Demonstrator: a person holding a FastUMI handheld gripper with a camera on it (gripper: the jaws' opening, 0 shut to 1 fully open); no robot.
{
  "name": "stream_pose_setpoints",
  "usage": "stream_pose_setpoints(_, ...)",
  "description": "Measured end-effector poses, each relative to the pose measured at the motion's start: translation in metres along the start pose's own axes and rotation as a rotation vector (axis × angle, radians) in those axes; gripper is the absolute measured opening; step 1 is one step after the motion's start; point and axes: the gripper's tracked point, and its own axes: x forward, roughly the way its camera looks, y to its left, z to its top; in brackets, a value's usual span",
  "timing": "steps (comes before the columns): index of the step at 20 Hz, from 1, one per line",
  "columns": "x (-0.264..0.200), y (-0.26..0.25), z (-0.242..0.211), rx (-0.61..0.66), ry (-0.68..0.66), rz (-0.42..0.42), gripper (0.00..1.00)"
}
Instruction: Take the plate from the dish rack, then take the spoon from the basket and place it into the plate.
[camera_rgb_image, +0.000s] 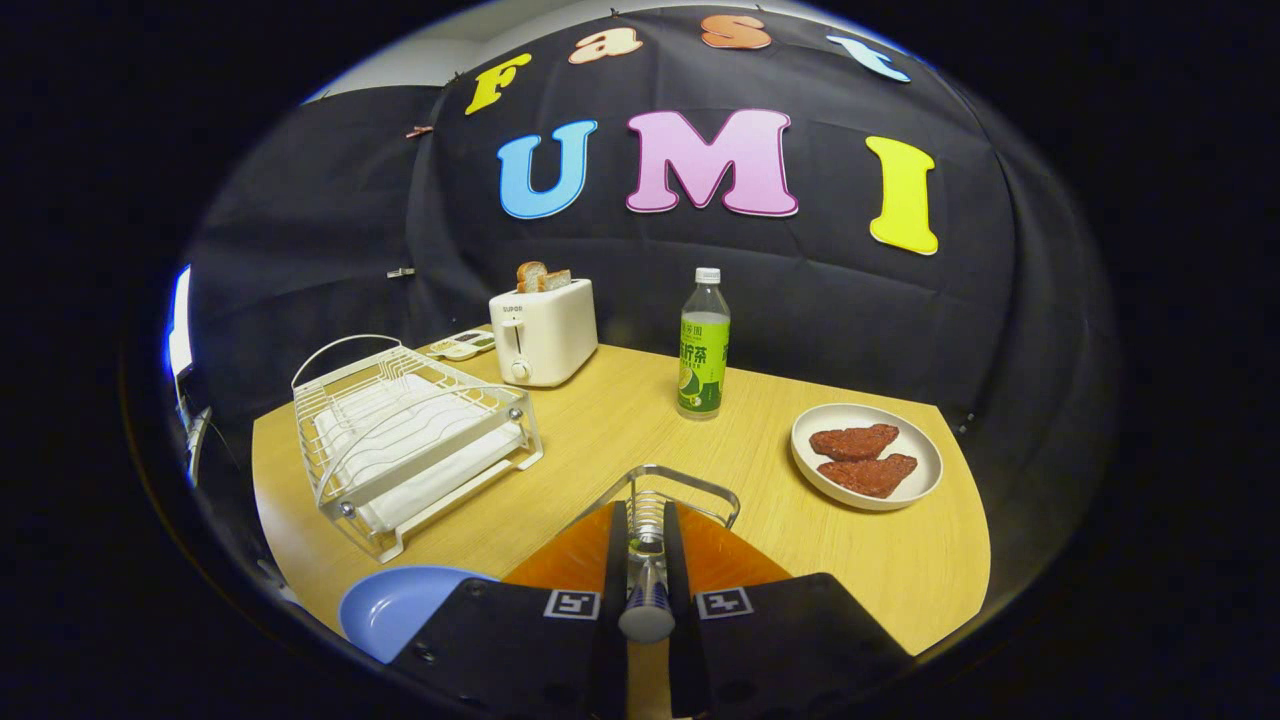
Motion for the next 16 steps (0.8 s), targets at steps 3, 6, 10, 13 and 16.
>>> stream_pose_setpoints(3, -0.014, 0.0, 0.022, -0.001, -0.023, 0.0, 0.2)
stream_pose_setpoints(6, -0.033, 0.002, 0.043, 0.005, -0.041, 0.016, 0.2)
stream_pose_setpoints(10, -0.069, 0.014, 0.068, 0.026, -0.078, 0.065, 0.2)
stream_pose_setpoints(13, -0.09, 0.038, 0.069, 0.023, -0.065, 0.134, 0.2)
stream_pose_setpoints(16, -0.104, 0.073, 0.059, -0.019, -0.06, 0.239, 0.2)
